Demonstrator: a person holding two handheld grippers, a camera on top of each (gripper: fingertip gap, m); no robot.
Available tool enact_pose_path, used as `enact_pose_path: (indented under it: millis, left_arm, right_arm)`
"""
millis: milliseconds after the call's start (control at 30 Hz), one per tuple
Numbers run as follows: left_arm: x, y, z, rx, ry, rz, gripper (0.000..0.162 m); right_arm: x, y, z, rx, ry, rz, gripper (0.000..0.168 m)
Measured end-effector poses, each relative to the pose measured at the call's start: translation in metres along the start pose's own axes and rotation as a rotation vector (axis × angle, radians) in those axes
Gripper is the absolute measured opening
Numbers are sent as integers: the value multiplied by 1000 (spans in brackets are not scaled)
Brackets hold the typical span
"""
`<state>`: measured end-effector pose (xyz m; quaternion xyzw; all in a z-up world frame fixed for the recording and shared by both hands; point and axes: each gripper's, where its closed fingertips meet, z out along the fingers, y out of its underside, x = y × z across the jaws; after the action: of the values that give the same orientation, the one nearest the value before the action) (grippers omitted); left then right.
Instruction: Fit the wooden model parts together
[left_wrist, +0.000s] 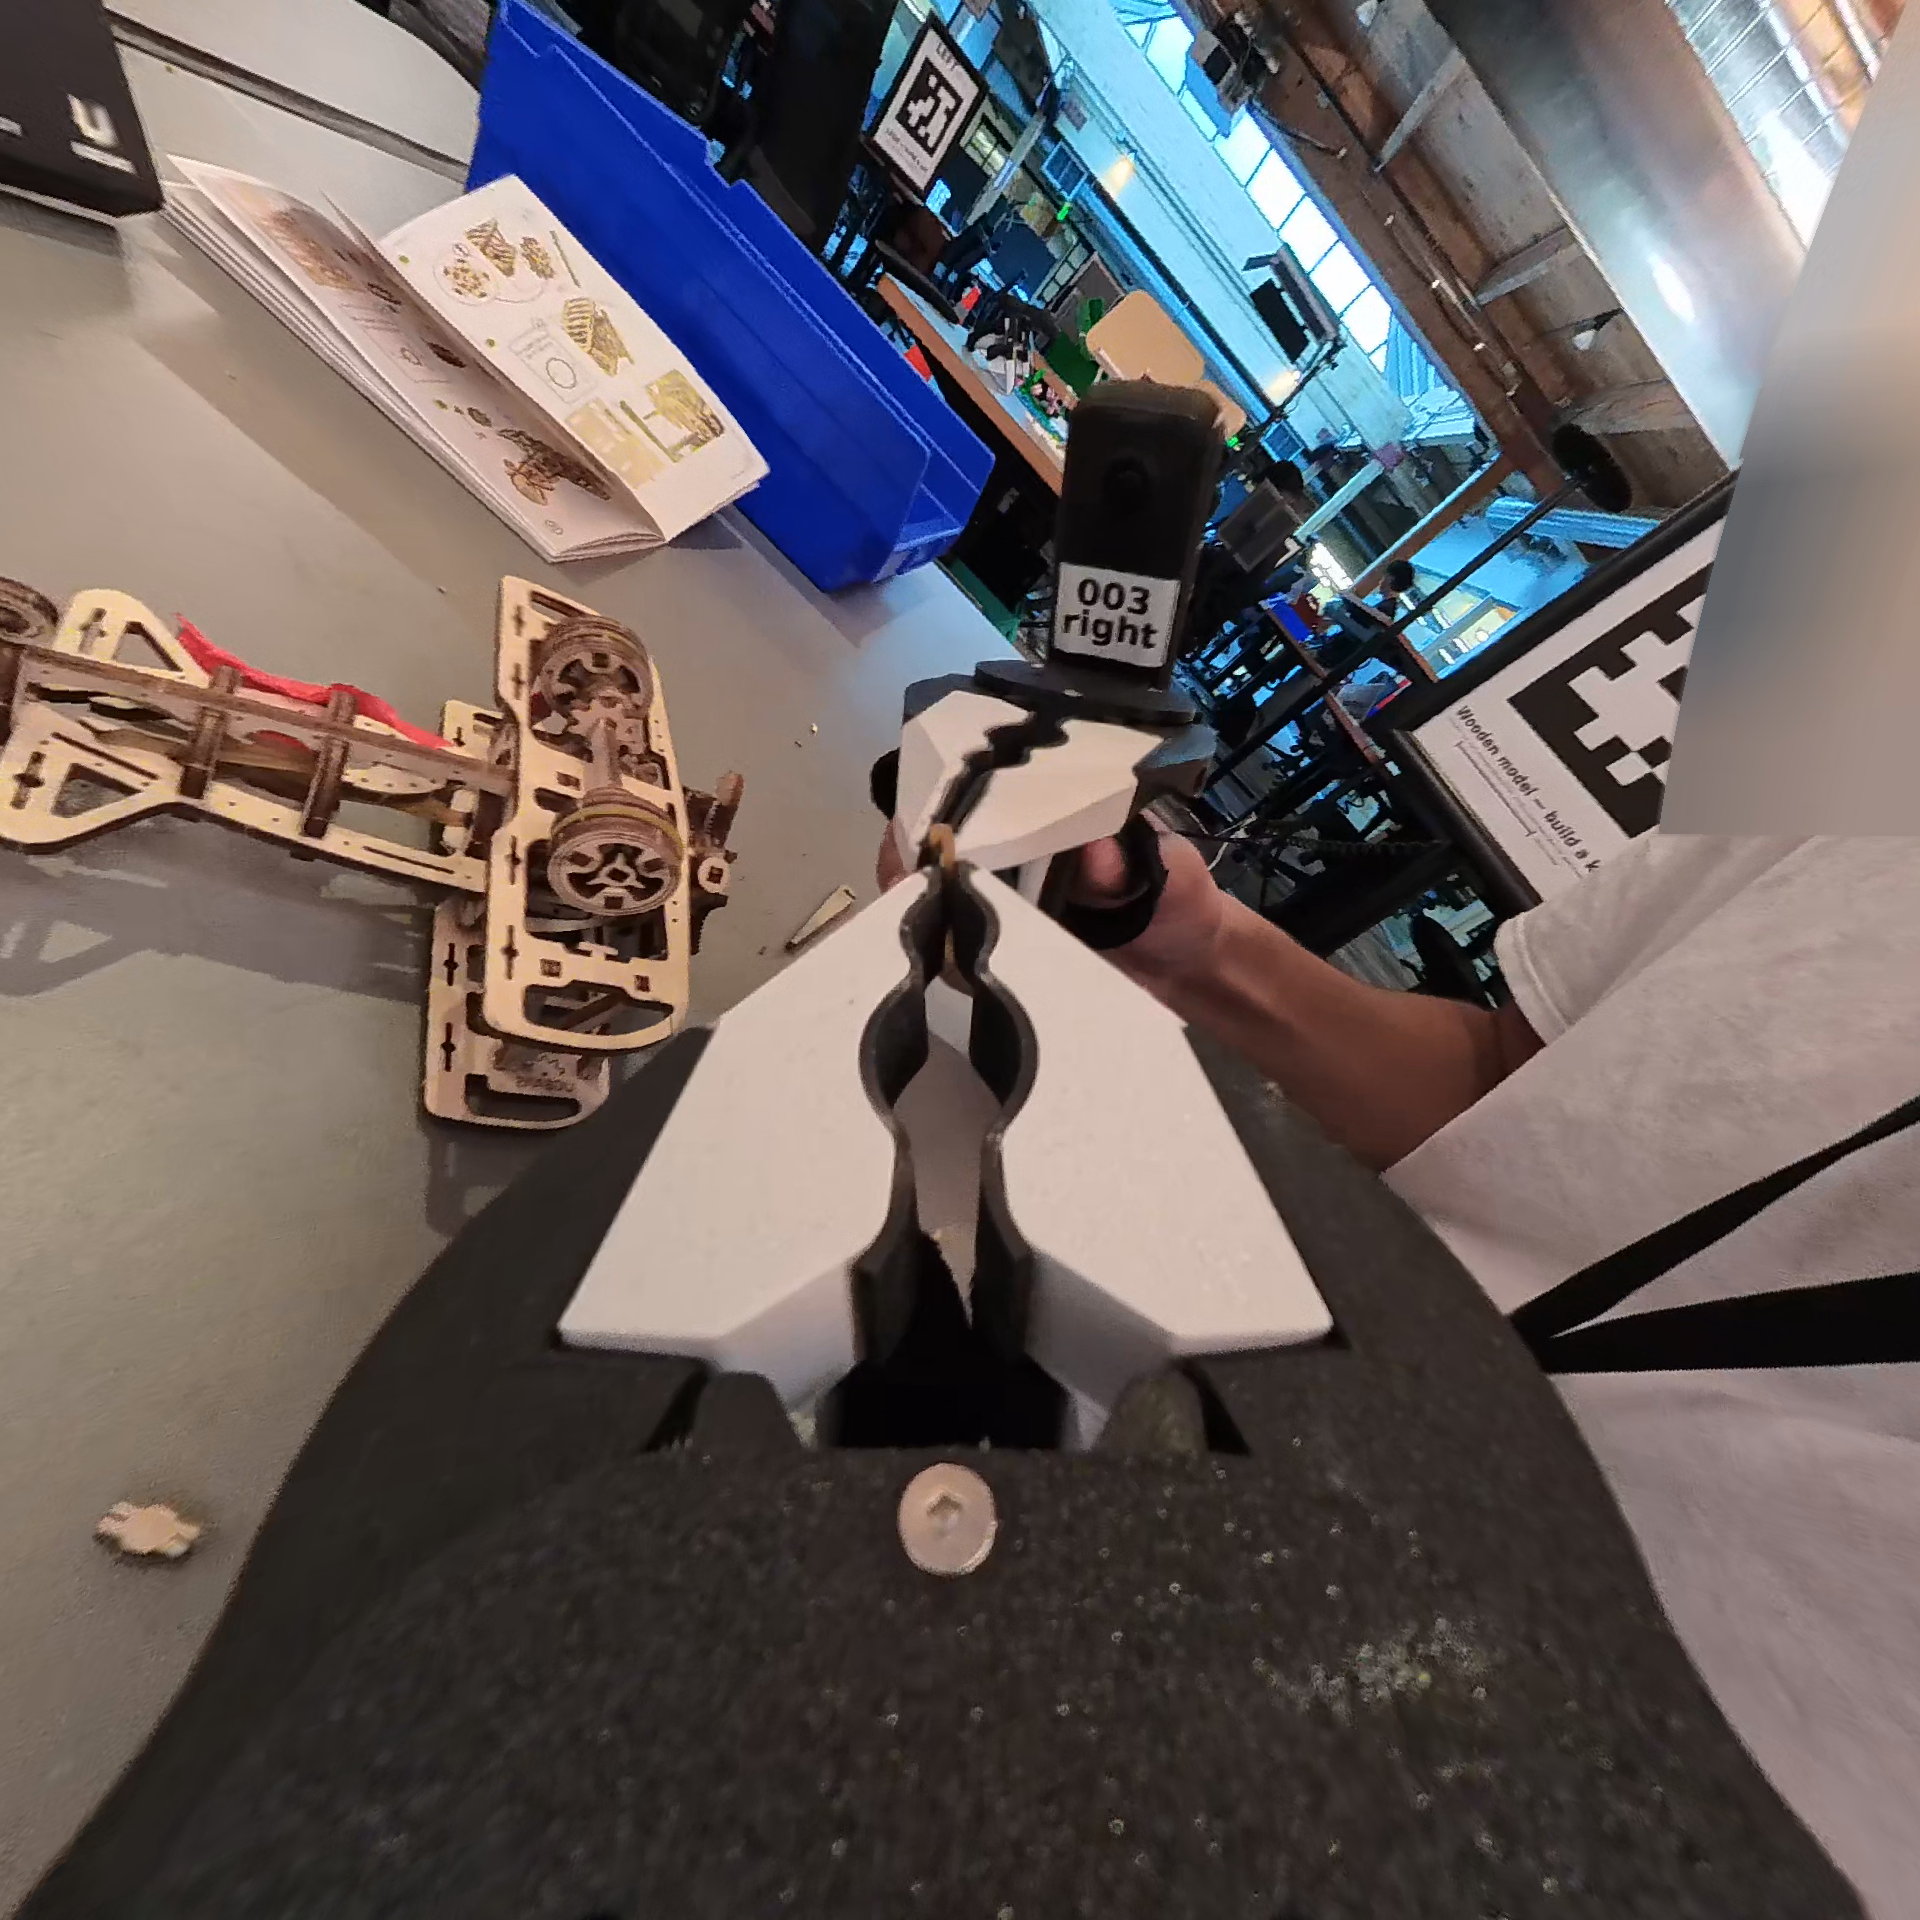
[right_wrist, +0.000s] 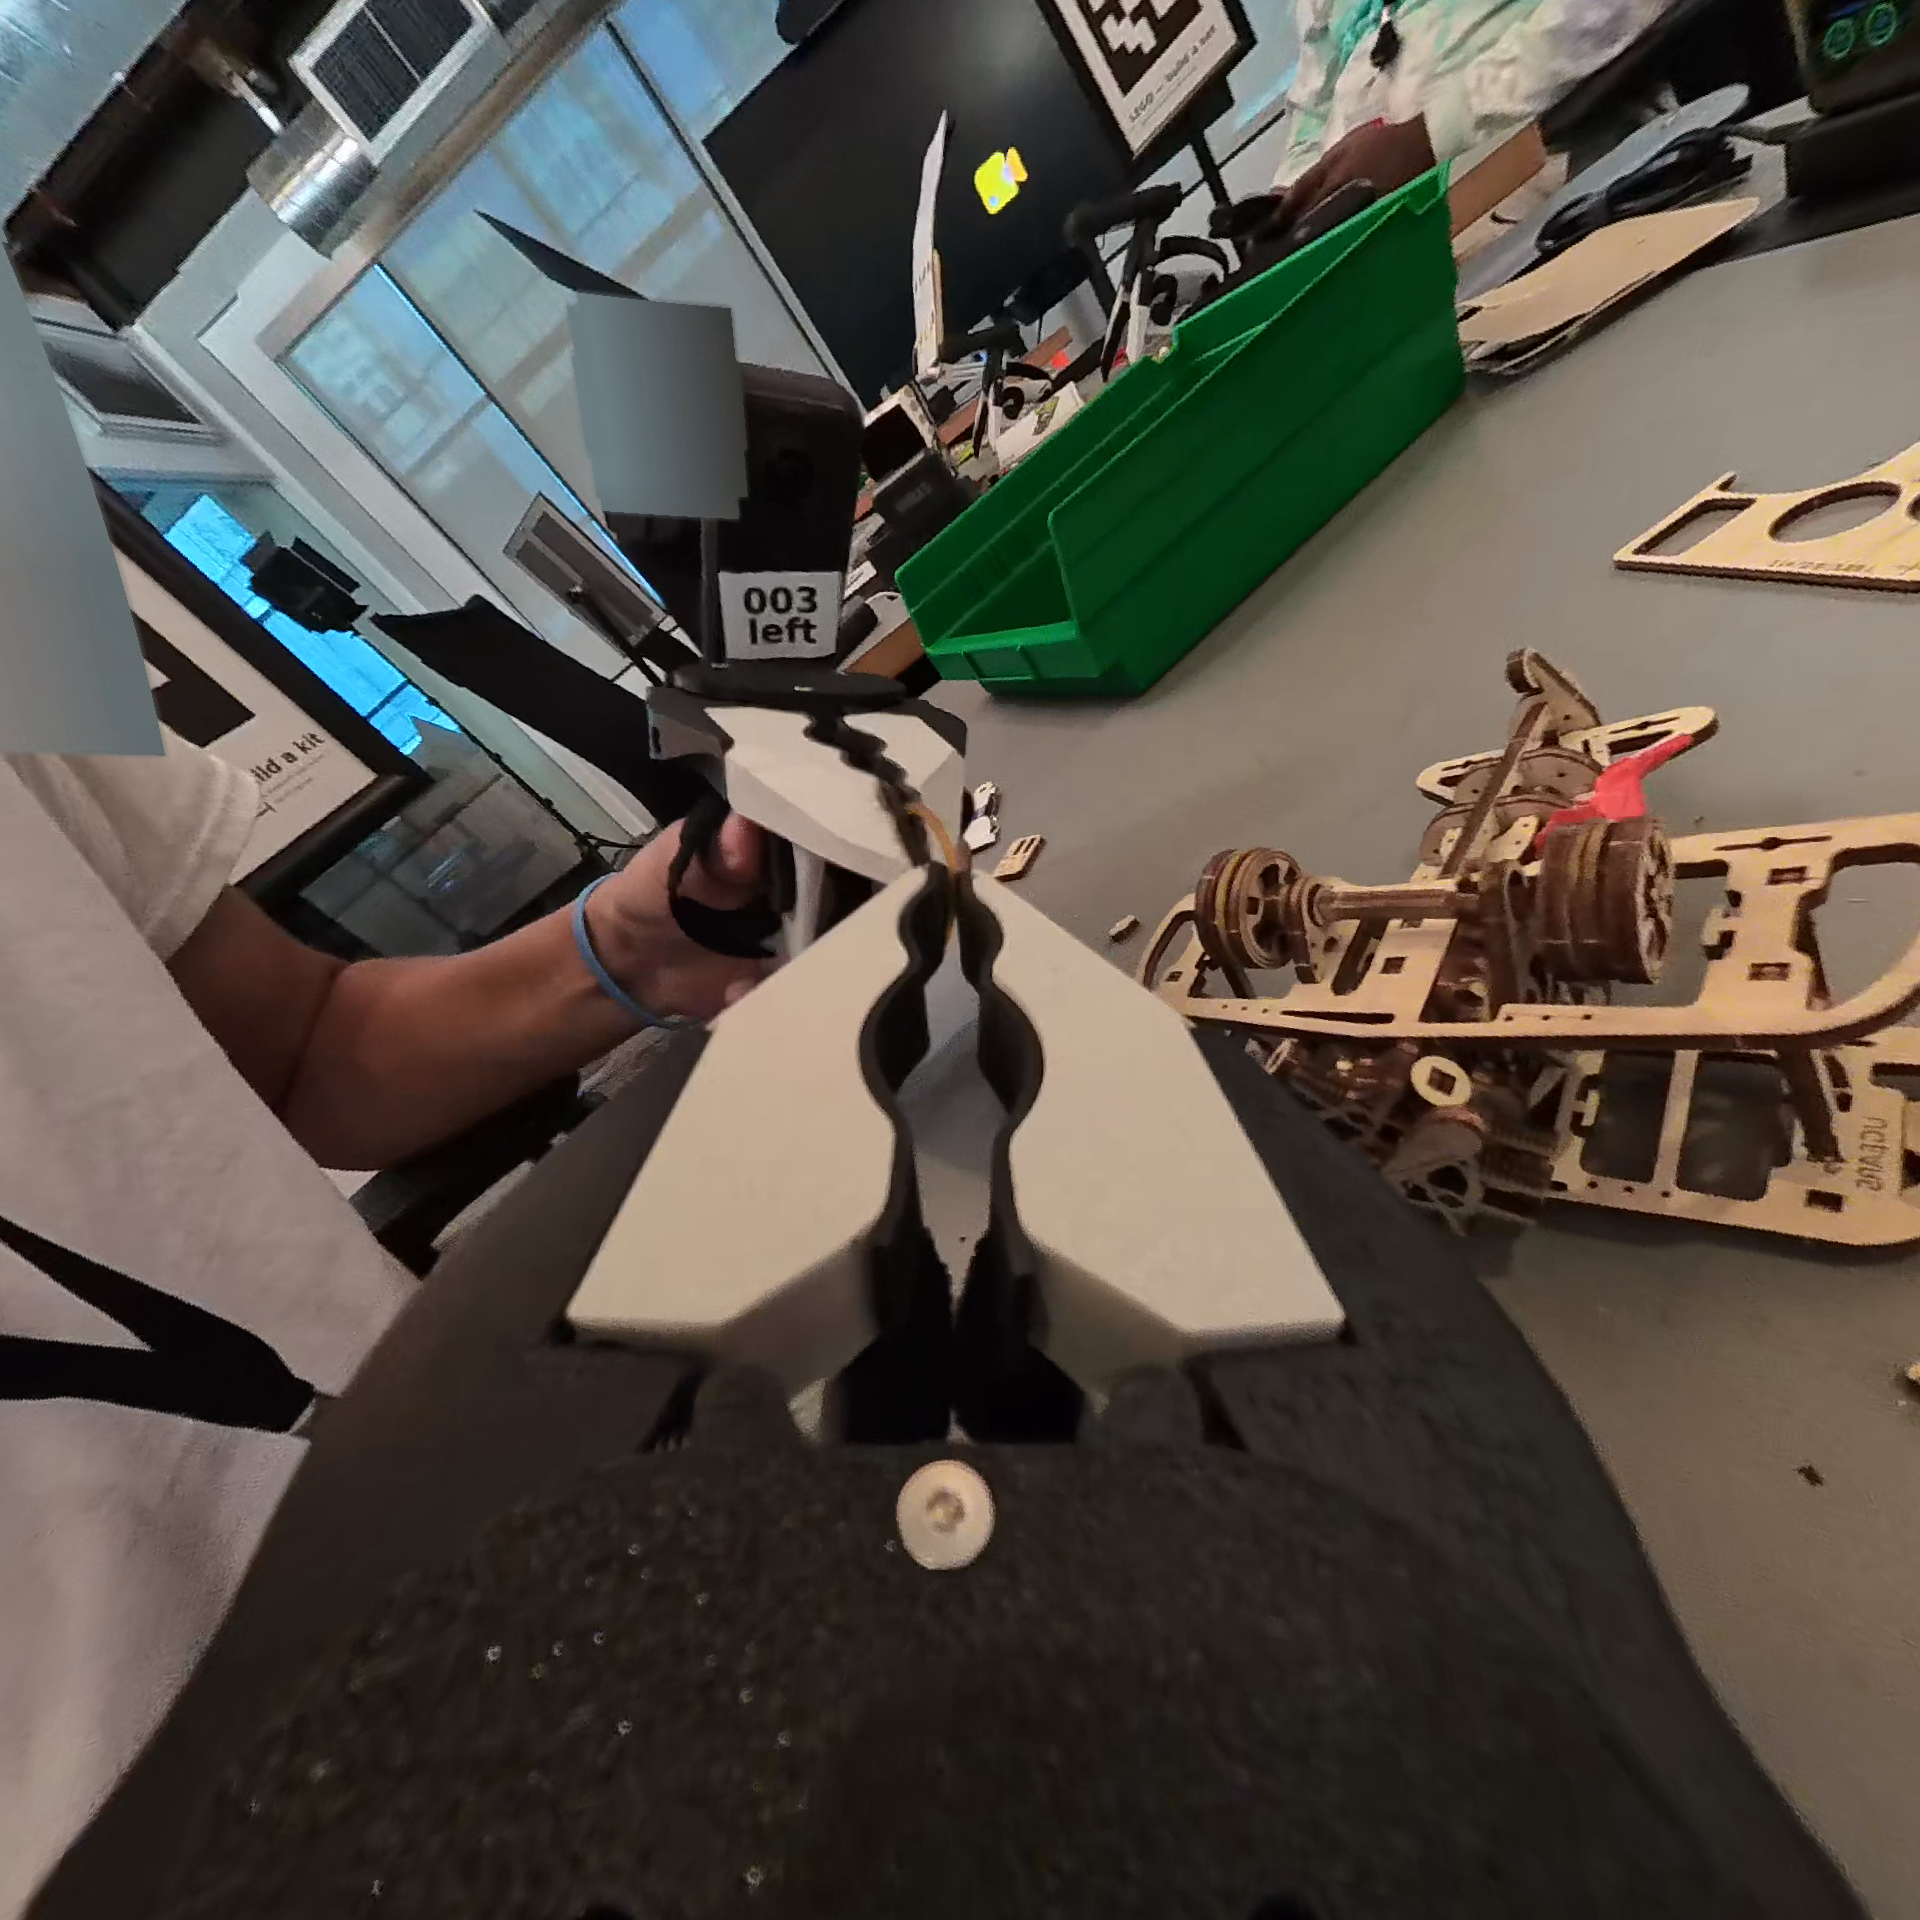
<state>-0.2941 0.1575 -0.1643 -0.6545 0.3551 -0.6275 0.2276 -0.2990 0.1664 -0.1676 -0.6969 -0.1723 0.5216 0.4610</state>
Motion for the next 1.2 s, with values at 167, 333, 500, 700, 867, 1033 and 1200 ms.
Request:
enact_pose_path:
  millis: [167, 333, 500, 700, 867, 1033, 1200]
  left_arm:
    - [-15, 3, -5, -43, -110, 73, 0]
    - [-40, 5, -12, -85, -278, 152, 0]
    - [-70, 15, -15, -161, -431, 59, 0]
    - [-77, 2, -20, -195, -484, -23, 0]
    - [-79, -2, -17, -327, -447, -49, 0]
    - [-101, -4, -28, -480, -541, 81, 0]
    - [-97, 0, -27, -559, -519, 113, 0]
  right_arm:
    - [18, 0, -1, -29, 119, -16, 0]
    - [46, 9, 1, -152, 365, -160, 0]
    - [60, 28, 7, -259, 605, -207, 0]
    - [57, 30, 3, -249, 655, -154, 0]
    - [47, 25, -2, -209, 616, -80, 0]
    - [46, 33, -14, -230, 643, -89, 0]
    - [44, 43, -27, -219, 638, -28, 0]
